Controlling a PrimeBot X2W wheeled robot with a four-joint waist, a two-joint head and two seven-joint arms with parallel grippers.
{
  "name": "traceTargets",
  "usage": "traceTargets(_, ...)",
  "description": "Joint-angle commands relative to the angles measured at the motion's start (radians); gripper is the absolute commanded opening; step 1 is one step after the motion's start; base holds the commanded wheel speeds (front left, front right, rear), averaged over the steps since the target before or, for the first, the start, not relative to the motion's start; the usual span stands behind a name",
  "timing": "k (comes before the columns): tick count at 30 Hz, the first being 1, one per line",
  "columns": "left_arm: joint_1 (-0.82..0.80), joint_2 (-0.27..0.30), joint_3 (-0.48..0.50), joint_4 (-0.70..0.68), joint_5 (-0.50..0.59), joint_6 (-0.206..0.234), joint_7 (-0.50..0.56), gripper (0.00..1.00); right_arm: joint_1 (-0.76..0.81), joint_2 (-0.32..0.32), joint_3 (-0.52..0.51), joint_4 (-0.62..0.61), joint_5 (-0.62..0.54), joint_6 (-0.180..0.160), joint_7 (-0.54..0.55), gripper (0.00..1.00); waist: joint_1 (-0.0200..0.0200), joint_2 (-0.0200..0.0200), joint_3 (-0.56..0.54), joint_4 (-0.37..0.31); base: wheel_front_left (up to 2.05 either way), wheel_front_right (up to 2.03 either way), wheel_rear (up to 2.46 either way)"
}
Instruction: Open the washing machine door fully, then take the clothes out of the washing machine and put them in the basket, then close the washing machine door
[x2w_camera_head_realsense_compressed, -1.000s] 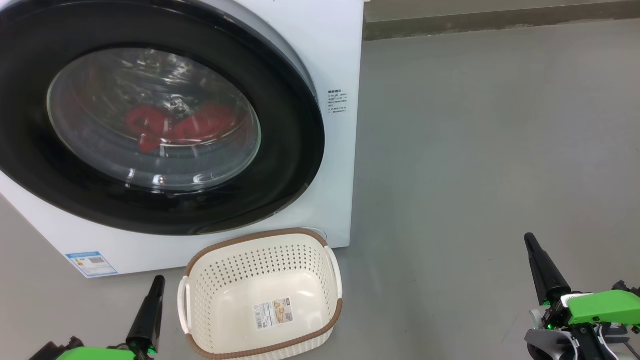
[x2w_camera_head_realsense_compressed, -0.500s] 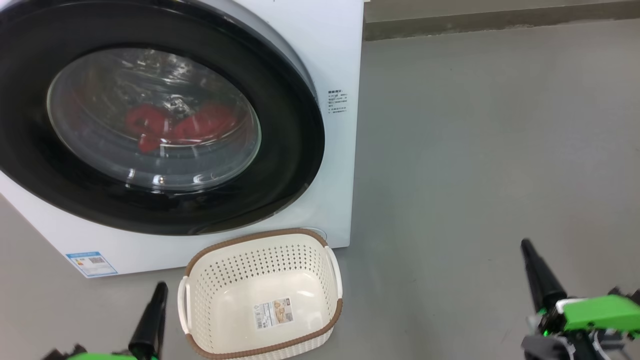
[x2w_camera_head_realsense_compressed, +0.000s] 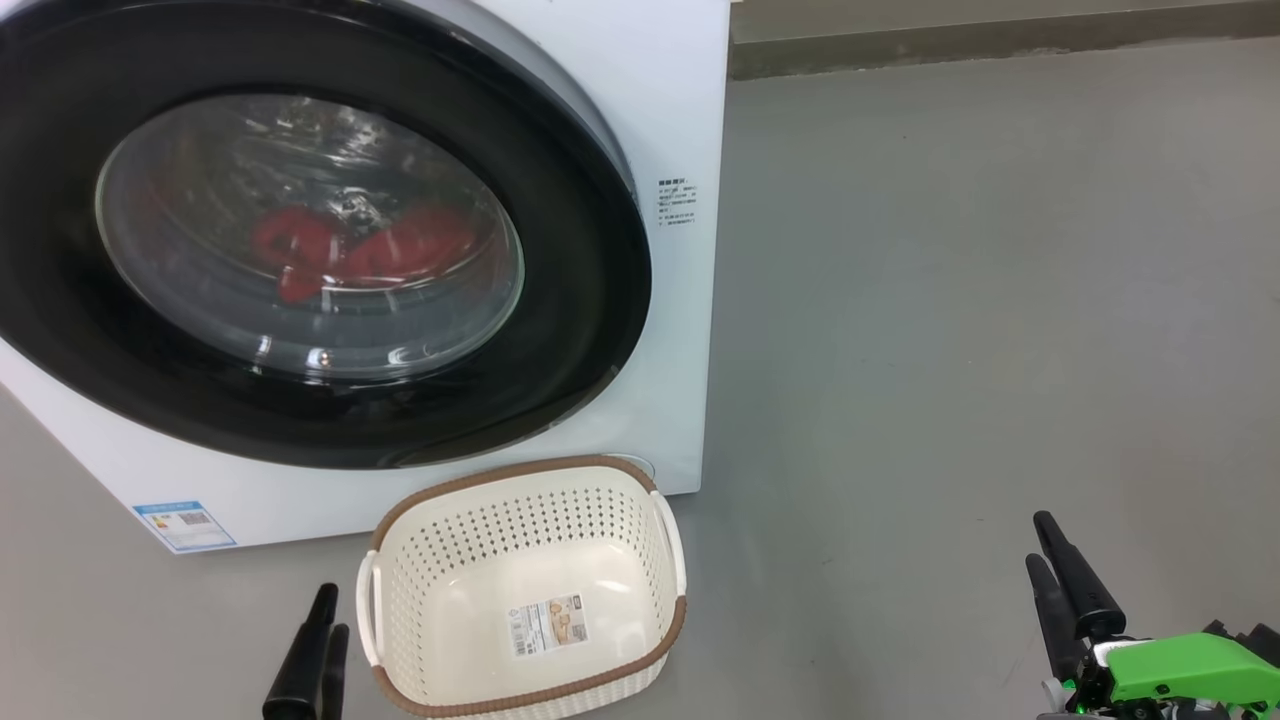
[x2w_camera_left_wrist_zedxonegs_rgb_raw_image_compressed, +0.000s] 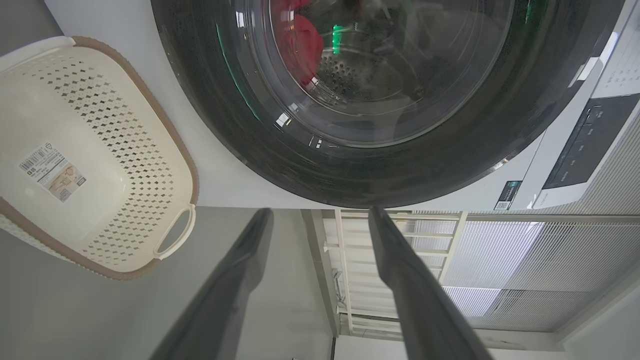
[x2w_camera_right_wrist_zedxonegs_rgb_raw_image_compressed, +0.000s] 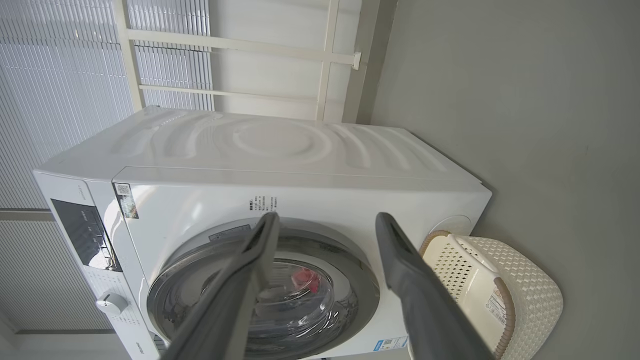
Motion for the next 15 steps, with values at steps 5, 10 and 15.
traceTargets(5,-0.011,0.013,0.005,-0.047,0.06,-0.001,-0.024,1.0,-0.02,-0.019,0.014,-0.033,-0.059,0.0,-0.021,1.0,-0.0001,-0.0001,0.002,0.002,0.0,0.0,0.0)
traceTargets(10,-0.006,0.014,0.005,-0.059,0.137,-0.002,-0.039,1.0,-0.017,-0.023,0.02,-0.036,-0.115,0.0,-0.035,1.0,-0.0001,-0.0001,0.003,0.003,0.0,0.0,0.0)
traceTargets(15,-0.003,0.014,0.006,-0.069,0.217,-0.002,-0.054,1.0,-0.014,-0.028,0.03,-0.038,-0.179,0.0,-0.05,1.0,-0.0001,-0.0001,0.005,0.005,0.0,0.0,0.0)
